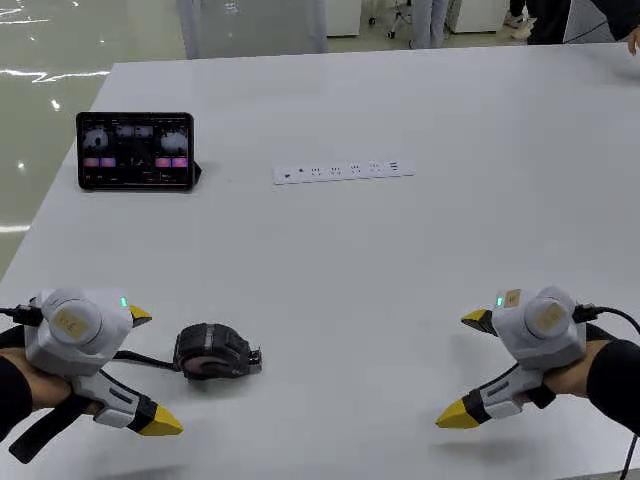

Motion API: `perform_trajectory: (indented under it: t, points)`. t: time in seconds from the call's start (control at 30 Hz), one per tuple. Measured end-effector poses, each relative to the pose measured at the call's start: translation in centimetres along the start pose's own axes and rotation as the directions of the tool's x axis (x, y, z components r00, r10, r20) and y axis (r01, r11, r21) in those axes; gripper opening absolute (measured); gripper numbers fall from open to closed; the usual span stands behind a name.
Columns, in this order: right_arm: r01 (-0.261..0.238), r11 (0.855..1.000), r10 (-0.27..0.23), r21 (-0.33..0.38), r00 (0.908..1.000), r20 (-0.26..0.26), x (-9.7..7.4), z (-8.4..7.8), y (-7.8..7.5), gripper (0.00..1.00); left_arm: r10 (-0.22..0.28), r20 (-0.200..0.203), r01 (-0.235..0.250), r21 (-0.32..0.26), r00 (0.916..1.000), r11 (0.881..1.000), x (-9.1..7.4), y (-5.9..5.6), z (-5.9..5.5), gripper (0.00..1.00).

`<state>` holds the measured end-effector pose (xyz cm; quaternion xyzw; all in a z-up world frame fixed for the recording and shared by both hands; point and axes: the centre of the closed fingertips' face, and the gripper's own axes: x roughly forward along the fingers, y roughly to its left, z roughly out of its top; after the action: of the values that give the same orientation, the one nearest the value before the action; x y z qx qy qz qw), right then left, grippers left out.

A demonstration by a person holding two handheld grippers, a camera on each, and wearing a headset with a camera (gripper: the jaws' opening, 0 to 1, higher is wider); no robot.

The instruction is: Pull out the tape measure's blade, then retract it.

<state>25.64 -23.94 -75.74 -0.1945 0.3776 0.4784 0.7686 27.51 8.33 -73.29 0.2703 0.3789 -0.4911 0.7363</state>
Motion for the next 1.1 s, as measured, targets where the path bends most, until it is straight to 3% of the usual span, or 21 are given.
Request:
perform_trajectory:
  t: [0.17, 0.3, 0.63, 1.1]
  points:
    - [-0.002, 1.000, 0.002, 0.000, 0.9999, 0.017, 0.7, 0.9, -0.2, 0.99, -0.027, -0.005, 0.027, 0.051, 0.9996, 0.998, 0.2, -0.1, 0.9, 0.99]
    - [0.008, 1.000, -0.009, 0.004, 0.9995, 0.031, 0.9, 1.7, -0.8, 0.99, -0.041, -0.032, 0.045, 0.103, 0.9986, 0.994, 0.5, 0.0, 1.2, 0.99]
    - [-0.010, 0.998, 0.012, -0.055, 0.9996, 0.025, 2.2, 2.9, 0.2, 0.99, -0.051, -0.064, 0.061, 0.162, 0.9966, 0.985, 1.6, 0.1, 2.2, 0.92]
    - [-0.065, 0.991, 0.068, -0.116, 0.9975, 0.019, 4.8, 5.3, 1.5, 0.99, -0.073, -0.089, 0.089, 0.193, 0.9934, 0.977, 2.5, 0.1, 2.8, 0.95]
